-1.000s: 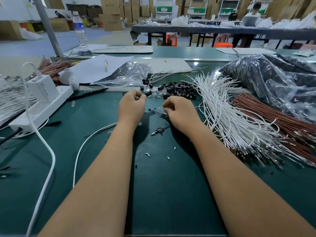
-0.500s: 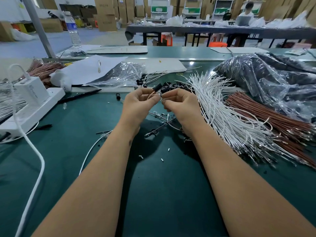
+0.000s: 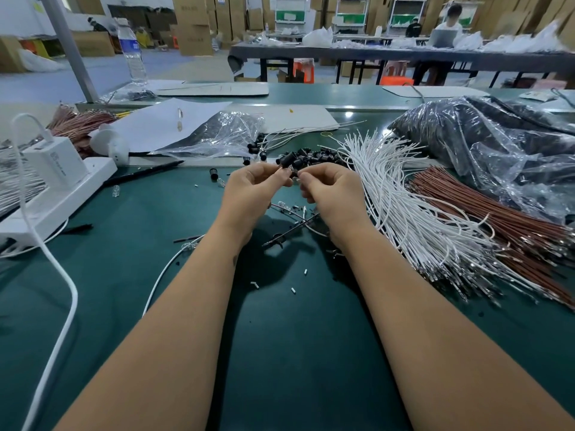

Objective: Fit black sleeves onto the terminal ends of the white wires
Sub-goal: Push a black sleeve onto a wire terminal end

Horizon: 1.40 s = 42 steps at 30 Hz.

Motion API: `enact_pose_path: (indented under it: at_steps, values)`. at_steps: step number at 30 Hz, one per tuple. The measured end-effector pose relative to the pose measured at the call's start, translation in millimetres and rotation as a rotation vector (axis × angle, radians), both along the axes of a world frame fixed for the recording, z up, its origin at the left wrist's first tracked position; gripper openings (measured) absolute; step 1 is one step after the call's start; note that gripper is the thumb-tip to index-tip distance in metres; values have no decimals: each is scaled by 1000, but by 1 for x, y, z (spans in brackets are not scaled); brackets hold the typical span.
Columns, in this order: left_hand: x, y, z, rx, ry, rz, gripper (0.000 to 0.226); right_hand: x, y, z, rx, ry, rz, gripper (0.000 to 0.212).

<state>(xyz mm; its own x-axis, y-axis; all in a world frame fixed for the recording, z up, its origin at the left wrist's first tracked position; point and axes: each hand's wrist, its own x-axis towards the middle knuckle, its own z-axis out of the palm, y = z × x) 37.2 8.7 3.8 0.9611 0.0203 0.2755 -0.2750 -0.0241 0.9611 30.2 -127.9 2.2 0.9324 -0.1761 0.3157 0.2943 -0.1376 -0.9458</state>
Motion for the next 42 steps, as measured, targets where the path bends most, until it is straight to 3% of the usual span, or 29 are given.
enact_pose_path:
  at_steps: [4,8,12,30,42]
  values:
    - [1,4,1,63,9,10,12,1,-8,4,170,-2,-77,14]
    - [2,5,-2,108,-22,28,20,-2,-9,7,283,0,39,12]
    - [2,5,-6,195,-100,50,11,-2,-8,7,323,30,75,13]
    - [2,6,-8,213,-100,44,10,0,-8,4,278,82,20,13]
    - [2,6,-6,230,-86,44,7,0,-6,3,123,63,54,14]
